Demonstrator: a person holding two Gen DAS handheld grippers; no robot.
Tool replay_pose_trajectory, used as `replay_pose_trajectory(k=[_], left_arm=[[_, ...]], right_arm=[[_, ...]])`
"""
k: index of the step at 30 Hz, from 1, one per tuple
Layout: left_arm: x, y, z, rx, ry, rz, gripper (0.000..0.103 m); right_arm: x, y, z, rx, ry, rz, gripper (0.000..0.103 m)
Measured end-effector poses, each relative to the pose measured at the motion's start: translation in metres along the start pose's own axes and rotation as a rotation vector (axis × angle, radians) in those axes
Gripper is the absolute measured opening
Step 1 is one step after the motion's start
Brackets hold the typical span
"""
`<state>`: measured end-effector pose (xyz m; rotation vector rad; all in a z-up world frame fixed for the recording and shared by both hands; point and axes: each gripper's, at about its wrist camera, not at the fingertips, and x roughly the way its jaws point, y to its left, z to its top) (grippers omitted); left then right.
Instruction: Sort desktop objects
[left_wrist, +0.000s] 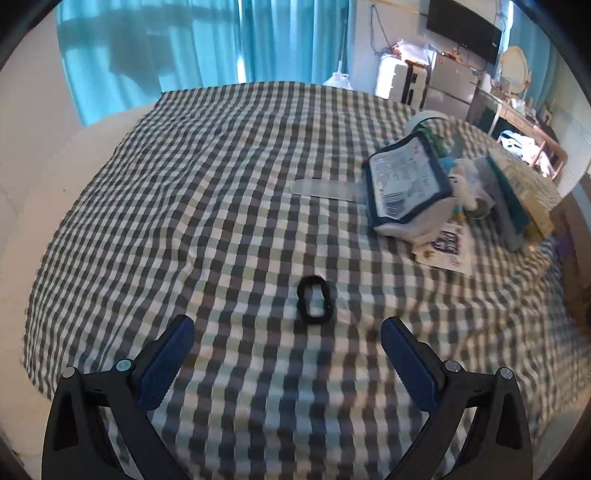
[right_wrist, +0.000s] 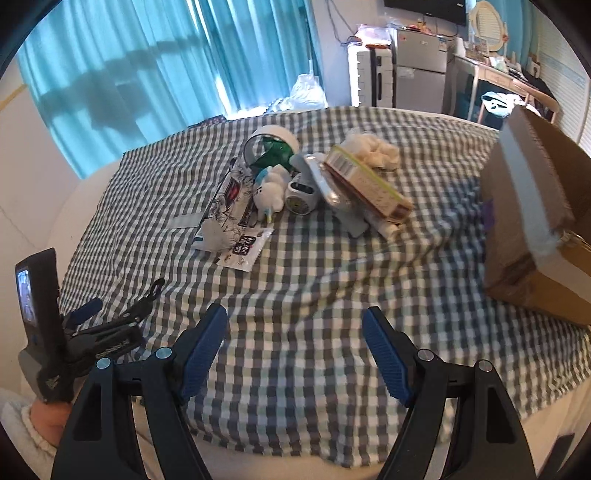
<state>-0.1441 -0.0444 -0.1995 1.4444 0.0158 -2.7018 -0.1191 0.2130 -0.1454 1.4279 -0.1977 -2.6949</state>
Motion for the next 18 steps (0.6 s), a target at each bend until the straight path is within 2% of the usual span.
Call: replay_pose_trajectory(k=[2,4,5,9,11,14,18], left_arm=[[0.007,-0.001,0.001,-0.002,-0.006,0.018,0.103],[0.015,-0.005,0.001,-0.015,-0.013,-0.006,0.098],[0.02,-0.006,0.002,-0.017,-0.013,-0.016,0.091],[0.04,-0.008,-0.006,-0.001,0.025,-0.022,0.051],[0.045,-0.008,-0.008,-0.011,0.021,-0.032,0.051],[0.046,-0.01,-0.004,0.001,-0.012,-0.041,0.038],[0.048,-0.013,-0.001,0.008,-0.032,-0.044,0.029]], right_arm=[[0.016,0.005,0.007,-0.009,0.013,0.005,0.076],[0.032,0.011,0.012,-0.018,0.024,0.018,0.076],[0.041,0.014,0.016,-0.015,0.03,0.032,0.076],[0.075,0.023,0.029,0.008,0.082,0.066,0.076],[0.089,0.027,0.034,0.013,0.095,0.079,0.073],[0.117,0.027,0.04,0.06,0.14,0.117,0.07],[0.14,0.031,0.045,0.063,0.186,0.127,0.056]])
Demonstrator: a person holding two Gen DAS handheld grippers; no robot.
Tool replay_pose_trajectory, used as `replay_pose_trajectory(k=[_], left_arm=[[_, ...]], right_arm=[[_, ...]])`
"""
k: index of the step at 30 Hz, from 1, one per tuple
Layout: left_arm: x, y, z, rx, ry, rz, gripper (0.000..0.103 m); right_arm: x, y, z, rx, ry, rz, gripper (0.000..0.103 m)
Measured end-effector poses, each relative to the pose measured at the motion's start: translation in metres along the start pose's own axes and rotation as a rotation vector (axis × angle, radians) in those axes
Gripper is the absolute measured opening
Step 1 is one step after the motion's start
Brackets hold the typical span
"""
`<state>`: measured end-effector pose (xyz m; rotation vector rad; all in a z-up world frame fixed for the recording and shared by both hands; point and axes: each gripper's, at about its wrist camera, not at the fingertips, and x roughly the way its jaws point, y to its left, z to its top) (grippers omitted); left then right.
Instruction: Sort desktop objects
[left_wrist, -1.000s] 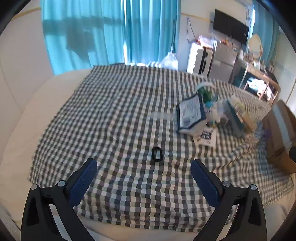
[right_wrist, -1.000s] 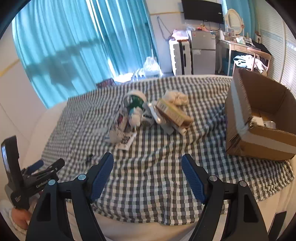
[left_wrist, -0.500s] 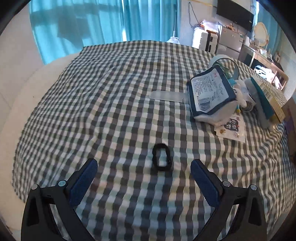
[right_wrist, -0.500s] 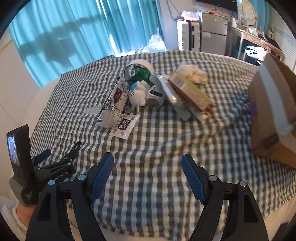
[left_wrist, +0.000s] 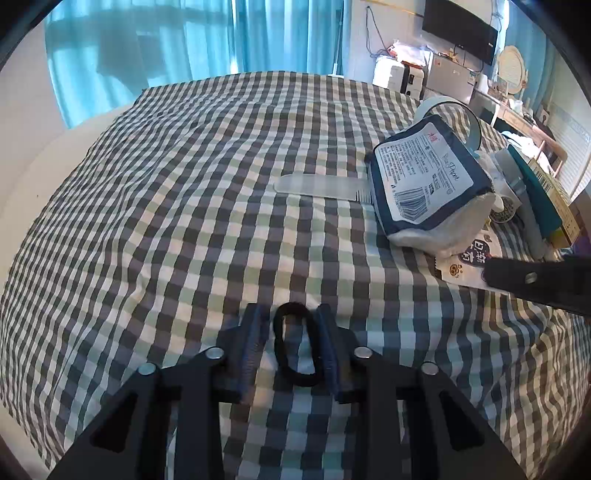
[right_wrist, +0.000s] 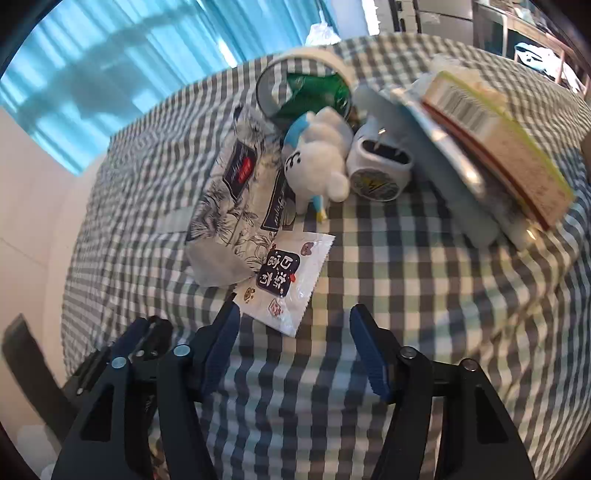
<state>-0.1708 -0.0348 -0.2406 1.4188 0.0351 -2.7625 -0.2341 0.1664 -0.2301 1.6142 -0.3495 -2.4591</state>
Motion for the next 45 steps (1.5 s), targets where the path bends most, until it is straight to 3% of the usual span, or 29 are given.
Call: replay_pose_trajectory(k=[2,5,7,9,16,30,33,35,36,37,45], left_arm=[[0.003,0.0,0.003,-0.008,0.006,-0.009,0.027],[0.005,0.0,0.014,-0.03,0.014,-0.031,0.016],[0.007,0.001,0.022,-0.033,0.021,-0.048,0.005],[0.007,0.0,0.026,-0.025,0.027,-0.063,0.005],[-0.003,0.007,0.03,-0.049,0.049,-0.079,0.005],[-0.065,0.013,0.028,-0.034,0.025,-0.143,0.005],[-0.071,0.012,0.018,-0.034,0.028,-0.141,0.005],[-0.07,0.012,0.013,-0.036,0.033,-0.135,0.005],[-0.067,0.013,0.01,-0.037,0.037,-0.131,0.005],[-0.065,0.013,0.007,-0.039,0.042,-0.126,0.005],[-0.04,0.021,0.003,-0.064,0.079,-0.103,0.005]], right_arm=[[0.006,0.002,0.004,-0.007,0.014,0.012,0.049],[0.009,0.003,0.008,0.001,0.012,0.028,0.041],[0.009,0.003,0.009,0.015,0.007,0.052,0.026],[0.007,0.002,0.009,0.027,-0.001,0.089,0.008],[-0.02,0.011,-0.006,-0.029,-0.028,0.101,0.006],[-0.094,0.014,-0.046,-0.086,-0.074,0.075,0.005],[-0.091,0.008,-0.055,-0.064,-0.042,0.082,0.007],[-0.09,0.0,-0.061,-0.019,-0.043,0.085,0.025],[-0.089,-0.003,-0.062,-0.004,-0.045,0.079,0.045],[-0.088,-0.004,-0.063,0.004,-0.047,0.064,0.053],[-0.055,0.011,-0.049,-0.048,-0.039,0.001,0.054]])
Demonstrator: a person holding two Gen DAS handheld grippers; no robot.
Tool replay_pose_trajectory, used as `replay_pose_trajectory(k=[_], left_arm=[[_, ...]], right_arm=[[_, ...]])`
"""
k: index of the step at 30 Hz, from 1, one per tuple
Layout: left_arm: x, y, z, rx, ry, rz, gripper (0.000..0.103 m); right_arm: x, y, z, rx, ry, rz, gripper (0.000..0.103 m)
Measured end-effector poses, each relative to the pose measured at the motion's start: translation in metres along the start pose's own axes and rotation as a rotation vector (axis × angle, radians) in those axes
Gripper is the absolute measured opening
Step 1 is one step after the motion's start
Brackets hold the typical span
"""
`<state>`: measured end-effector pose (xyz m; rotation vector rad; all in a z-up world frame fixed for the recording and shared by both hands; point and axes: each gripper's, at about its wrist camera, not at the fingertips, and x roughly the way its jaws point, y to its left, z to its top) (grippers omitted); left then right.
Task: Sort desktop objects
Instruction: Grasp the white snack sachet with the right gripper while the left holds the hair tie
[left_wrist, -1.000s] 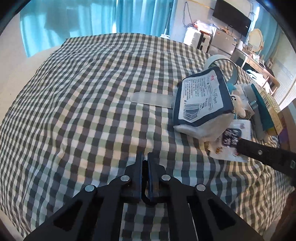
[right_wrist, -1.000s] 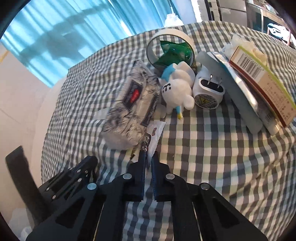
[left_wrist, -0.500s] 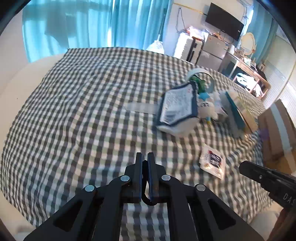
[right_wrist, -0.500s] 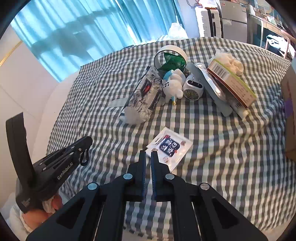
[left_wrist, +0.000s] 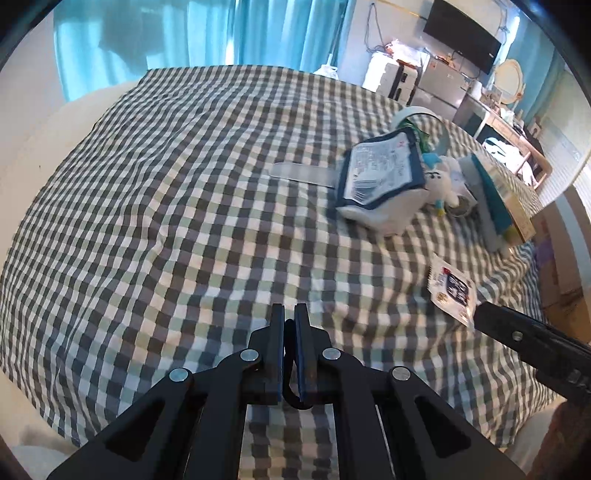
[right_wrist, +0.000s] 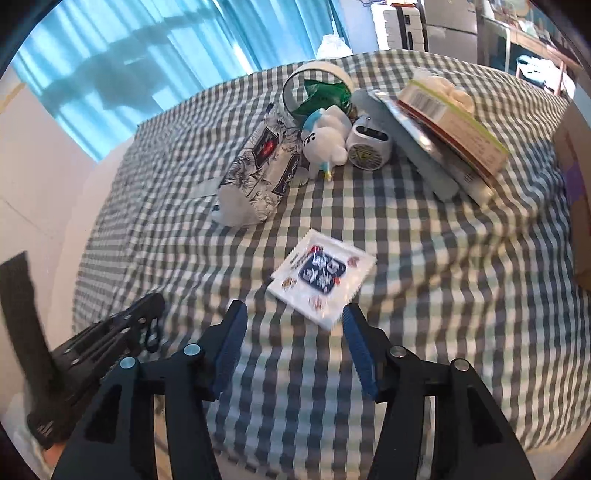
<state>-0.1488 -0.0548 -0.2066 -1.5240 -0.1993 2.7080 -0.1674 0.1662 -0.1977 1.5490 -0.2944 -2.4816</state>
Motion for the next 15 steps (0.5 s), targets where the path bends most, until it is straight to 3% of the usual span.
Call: replay_pose_trajectory(k=[7,15], left_arm=[[0.019,0.007,0.008,-0.027,0.008,-0.023,0.005],[0.027,0.012,0.007,-0.046,0.016,-0.066,0.005]], right_arm=[[0.049,-0.005,0.023,0.041,0.054,-0.059,0.058],[0.058,0.001,0.017,-0.036,0.052,-0.114,0.055]])
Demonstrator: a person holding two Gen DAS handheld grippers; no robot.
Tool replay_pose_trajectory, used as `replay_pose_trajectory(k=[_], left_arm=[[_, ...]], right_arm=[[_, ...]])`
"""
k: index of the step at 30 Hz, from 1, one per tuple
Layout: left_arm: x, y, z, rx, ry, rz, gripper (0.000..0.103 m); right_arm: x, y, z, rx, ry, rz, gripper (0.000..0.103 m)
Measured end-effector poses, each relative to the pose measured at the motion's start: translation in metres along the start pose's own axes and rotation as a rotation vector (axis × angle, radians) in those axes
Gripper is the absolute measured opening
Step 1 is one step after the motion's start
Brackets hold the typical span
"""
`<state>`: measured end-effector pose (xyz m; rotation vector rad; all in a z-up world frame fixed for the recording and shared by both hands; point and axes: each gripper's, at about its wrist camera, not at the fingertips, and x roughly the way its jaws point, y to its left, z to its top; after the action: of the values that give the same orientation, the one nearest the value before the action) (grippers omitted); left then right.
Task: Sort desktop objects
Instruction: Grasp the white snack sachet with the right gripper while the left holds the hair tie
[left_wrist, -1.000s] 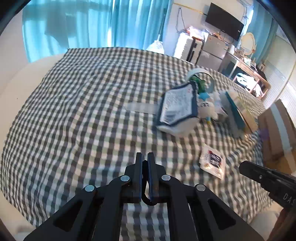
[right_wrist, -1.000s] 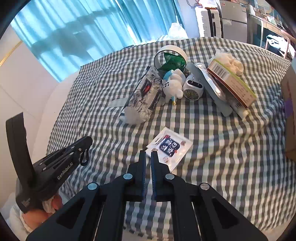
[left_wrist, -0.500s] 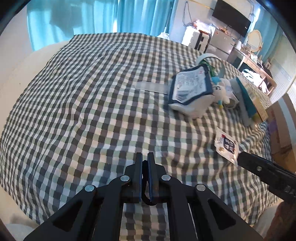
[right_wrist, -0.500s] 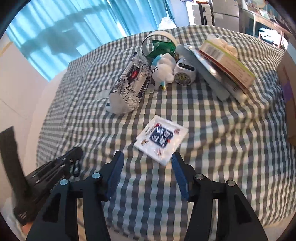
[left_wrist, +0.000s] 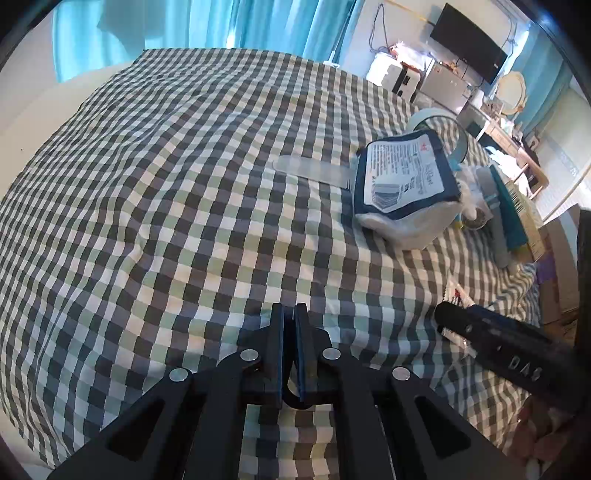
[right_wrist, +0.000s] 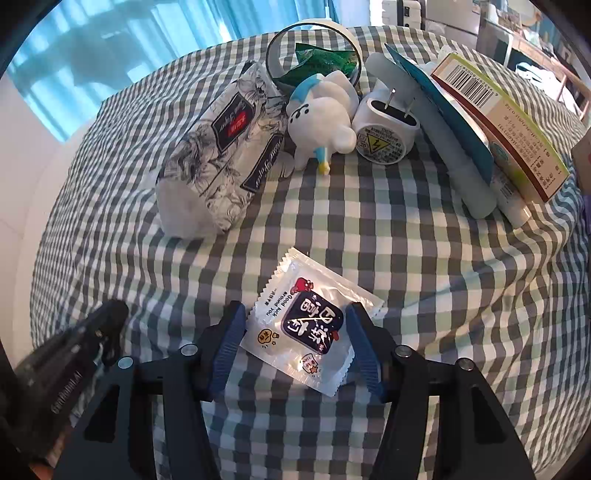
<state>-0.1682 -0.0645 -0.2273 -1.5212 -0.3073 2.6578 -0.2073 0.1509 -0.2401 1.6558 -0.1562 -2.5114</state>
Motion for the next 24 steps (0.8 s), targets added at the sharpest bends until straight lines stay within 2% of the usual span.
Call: replay_pose_trajectory(k=[2,3,4,5,7,8,10,11,13,14,18,24], left_arm=[[-0.004,0.0,0.0,0.001,-0.005,0.004,0.005],[-0.006,0.0,0.0,0.004,-0.006,0.008,0.005],[-0.008,0.0,-0.001,0.004,-0.005,0.012,0.005],[-0.009,0.0,-0.001,0.003,-0.004,0.012,0.005],[-0.013,0.0,-0.001,0.001,-0.009,0.014,0.005],[-0.016,0.0,-0.001,0.002,-0.01,0.013,0.005],[-0.022,0.0,-0.001,0.007,-0.025,0.011,0.005],[-0.024,0.0,-0.002,0.006,-0.032,0.009,0.005],[-0.031,0.002,0.0,0.006,-0.049,0.01,0.005],[-0.034,0.004,0.0,0.006,-0.063,0.014,0.005],[-0.045,0.014,0.007,-0.012,-0.073,0.01,0.005],[-0.055,0.03,0.019,-0.047,-0.095,0.032,0.005]], right_arm=[[-0.002,0.001,-0.005,-0.008,-0.003,-0.008,0.05],[-0.005,-0.001,-0.008,0.004,-0.011,0.015,0.038],[-0.005,-0.004,-0.005,0.027,-0.022,0.05,0.035],[-0.008,-0.007,-0.006,0.042,-0.028,0.065,0.034],[-0.012,-0.012,-0.011,0.044,-0.026,0.083,0.027],[-0.014,-0.014,-0.013,0.042,-0.019,0.099,0.027],[-0.018,-0.017,-0.016,0.041,-0.012,0.126,0.032],[-0.024,-0.018,-0.018,0.051,-0.036,0.127,0.035],[-0.034,-0.021,-0.021,0.074,-0.063,0.144,0.055],[-0.036,-0.022,-0.022,0.08,-0.062,0.139,0.058],[-0.038,-0.021,-0.021,0.061,-0.067,0.123,0.058],[-0.018,-0.017,-0.021,0.082,-0.009,0.061,0.063]])
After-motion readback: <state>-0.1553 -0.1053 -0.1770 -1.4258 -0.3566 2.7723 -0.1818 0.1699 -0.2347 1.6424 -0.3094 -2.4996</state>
